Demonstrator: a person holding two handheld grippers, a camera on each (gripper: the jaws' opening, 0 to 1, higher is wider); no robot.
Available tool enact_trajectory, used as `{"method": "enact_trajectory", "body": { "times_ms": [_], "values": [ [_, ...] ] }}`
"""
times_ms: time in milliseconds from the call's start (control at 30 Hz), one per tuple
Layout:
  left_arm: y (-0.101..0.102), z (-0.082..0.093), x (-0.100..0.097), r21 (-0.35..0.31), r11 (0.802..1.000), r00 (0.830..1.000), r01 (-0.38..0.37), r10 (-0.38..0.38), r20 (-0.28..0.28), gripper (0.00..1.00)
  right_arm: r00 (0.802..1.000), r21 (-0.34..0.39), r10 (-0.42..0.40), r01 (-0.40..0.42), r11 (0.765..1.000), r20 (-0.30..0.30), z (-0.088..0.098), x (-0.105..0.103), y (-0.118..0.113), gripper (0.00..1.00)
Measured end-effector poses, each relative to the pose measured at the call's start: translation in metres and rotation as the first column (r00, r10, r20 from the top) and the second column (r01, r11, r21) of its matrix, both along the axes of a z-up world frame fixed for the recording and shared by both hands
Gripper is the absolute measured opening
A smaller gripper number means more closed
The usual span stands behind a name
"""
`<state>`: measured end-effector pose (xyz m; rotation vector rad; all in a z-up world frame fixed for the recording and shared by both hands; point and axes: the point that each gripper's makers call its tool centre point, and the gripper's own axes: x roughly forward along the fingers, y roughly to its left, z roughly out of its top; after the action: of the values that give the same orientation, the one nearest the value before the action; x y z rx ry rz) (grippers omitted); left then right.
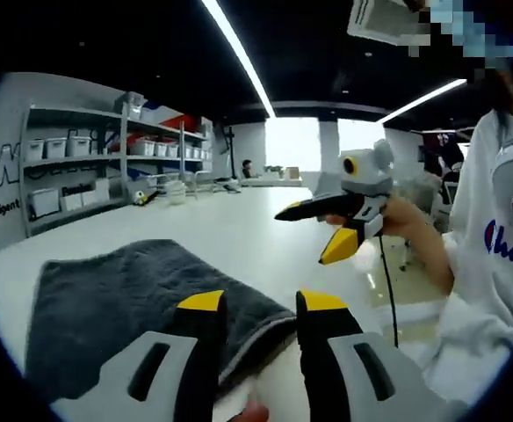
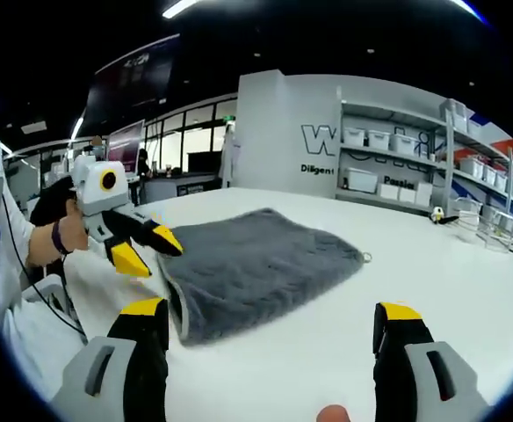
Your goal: Open the folded towel by lifting each exposed corner and separating the folded layers until the towel lies flat within the target outline without major curled edges
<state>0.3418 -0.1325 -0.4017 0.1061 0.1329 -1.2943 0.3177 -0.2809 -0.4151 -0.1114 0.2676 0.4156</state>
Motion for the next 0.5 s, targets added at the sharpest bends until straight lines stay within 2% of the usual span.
{"method": "enact_trajectory", "body": {
  "times_ms": [67, 100, 200, 267, 300, 333, 433, 500],
  "values": [
    [0.032, 0.01, 0.016, -0.035, 0.994, 0.995, -0.104, 0.104, 0.005, 0.37, 1.0, -0.004, 0.011, -0.011, 1.0, 0.001, 0.001, 0.002, 0.006, 0.99],
    [0.049, 0.015, 0.024, -0.054, 0.985, 0.987, -0.162, 0.162, 0.012, 0.42, 1.0, -0.006, 0.018, -0.018, 1.0, 0.0, 0.001, 0.004, 0.009, 0.99],
    [0.099, 0.022, 0.045, -0.074, 0.948, 0.949, -0.31, 0.313, 0.034, 0.54, 0.999, -0.009, 0.038, -0.038, 0.999, 0.0, 0.003, 0.008, 0.019, 0.99],
    [0.127, 0.023, 0.053, -0.077, 0.922, 0.922, -0.38, 0.385, 0.051, 0.58, 0.998, -0.012, 0.056, -0.056, 0.998, 0.0, 0.005, 0.011, 0.029, 0.99],
    [0.14, 0.021, 0.056, -0.071, 0.91, 0.91, -0.407, 0.411, 0.053, 0.6, 0.998, -0.014, 0.064, -0.064, 0.998, 0.001, 0.005, 0.013, 0.034, 0.99],
    [0.143, 0.019, 0.057, -0.067, 0.908, 0.907, -0.414, 0.418, 0.053, 0.62, 0.997, -0.015, 0.071, -0.071, 0.997, 0.002, 0.006, 0.014, 0.037, 0.99],
    [0.178, 0.0, 0.065, 0.009, 0.868, 0.866, -0.497, 0.495, 0.065, 0.68, 0.995, -0.017, 0.097, -0.096, 0.995, 0.002, 0.007, 0.018, 0.049, 0.99],
    [0.19, -0.011, 0.066, 0.044, 0.854, 0.854, -0.519, 0.516, 0.064, 0.72, 0.994, -0.013, 0.11, -0.11, 0.994, 0.001, 0.006, 0.02, 0.056, 0.99]
  ]
}}
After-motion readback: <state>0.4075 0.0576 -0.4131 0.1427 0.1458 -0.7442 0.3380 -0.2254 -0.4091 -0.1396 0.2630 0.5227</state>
